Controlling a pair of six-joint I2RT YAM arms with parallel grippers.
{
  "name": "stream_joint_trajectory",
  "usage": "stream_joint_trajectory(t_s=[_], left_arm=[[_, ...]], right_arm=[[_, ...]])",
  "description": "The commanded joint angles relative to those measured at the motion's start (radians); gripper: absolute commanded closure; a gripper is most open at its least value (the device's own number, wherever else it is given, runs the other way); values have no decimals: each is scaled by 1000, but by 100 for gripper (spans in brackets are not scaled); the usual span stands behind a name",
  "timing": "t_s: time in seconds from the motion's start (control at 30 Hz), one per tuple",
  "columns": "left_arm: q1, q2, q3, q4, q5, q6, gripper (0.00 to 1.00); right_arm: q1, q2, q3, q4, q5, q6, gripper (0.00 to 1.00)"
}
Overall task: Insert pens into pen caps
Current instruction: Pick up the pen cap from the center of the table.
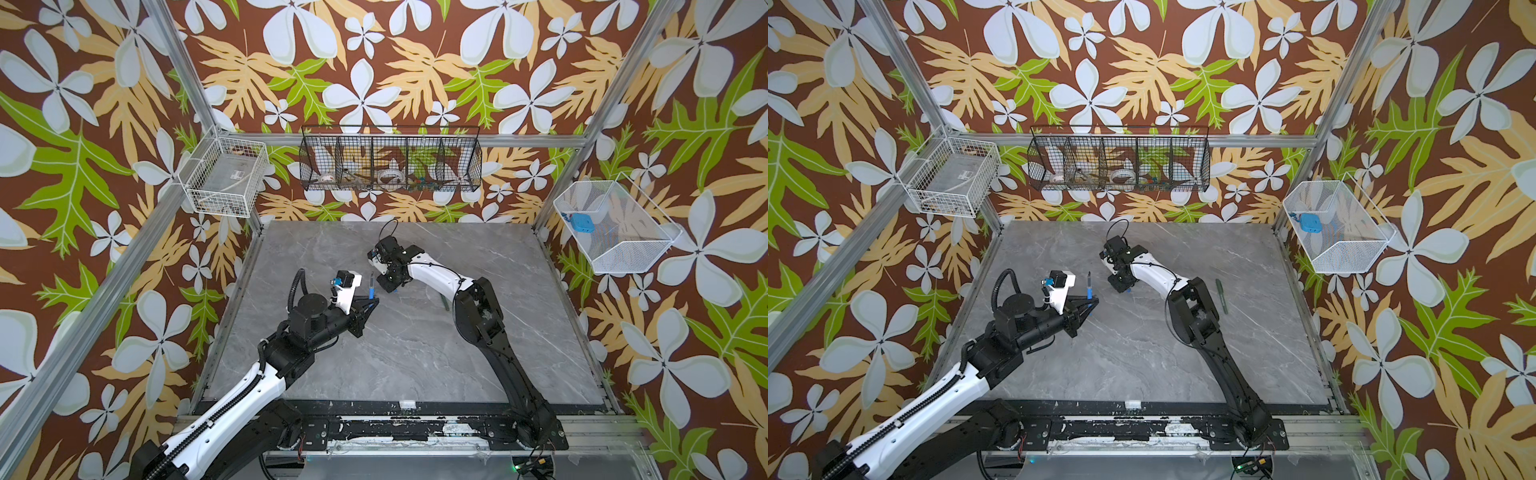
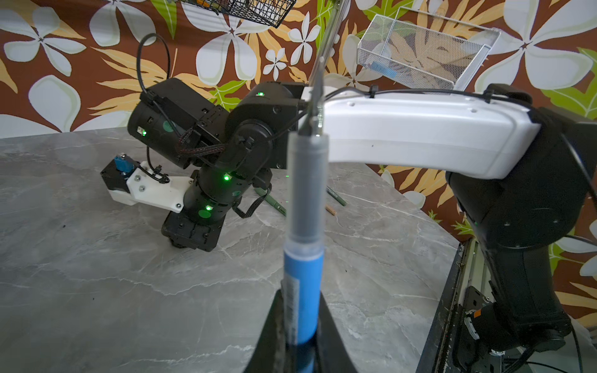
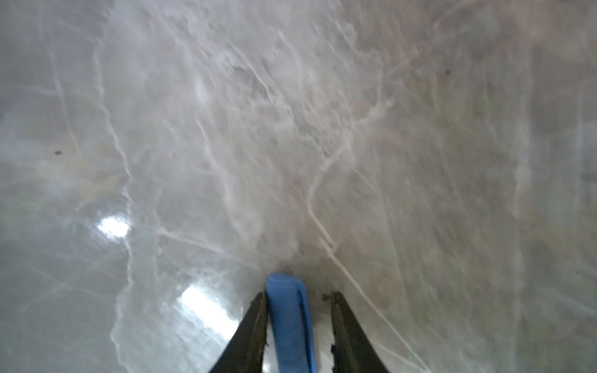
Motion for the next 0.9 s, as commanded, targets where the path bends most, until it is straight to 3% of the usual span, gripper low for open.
stream_joint_trajectory(t_s=[0.0, 0.37, 0.53, 0.87], left_arm=[[3, 5, 5, 11, -11, 10, 100], [3, 0, 3, 10, -7, 10, 100], [3, 0, 3, 1, -13, 12, 100], [1, 8, -33, 100, -33, 24, 100]], right_arm=[[-9, 7, -47, -166, 65, -21, 64], [-3, 56, 26, -160, -37, -29, 66], [-12, 61, 46, -205, 17, -4, 79], [-58, -203, -173, -19, -105, 72, 91]])
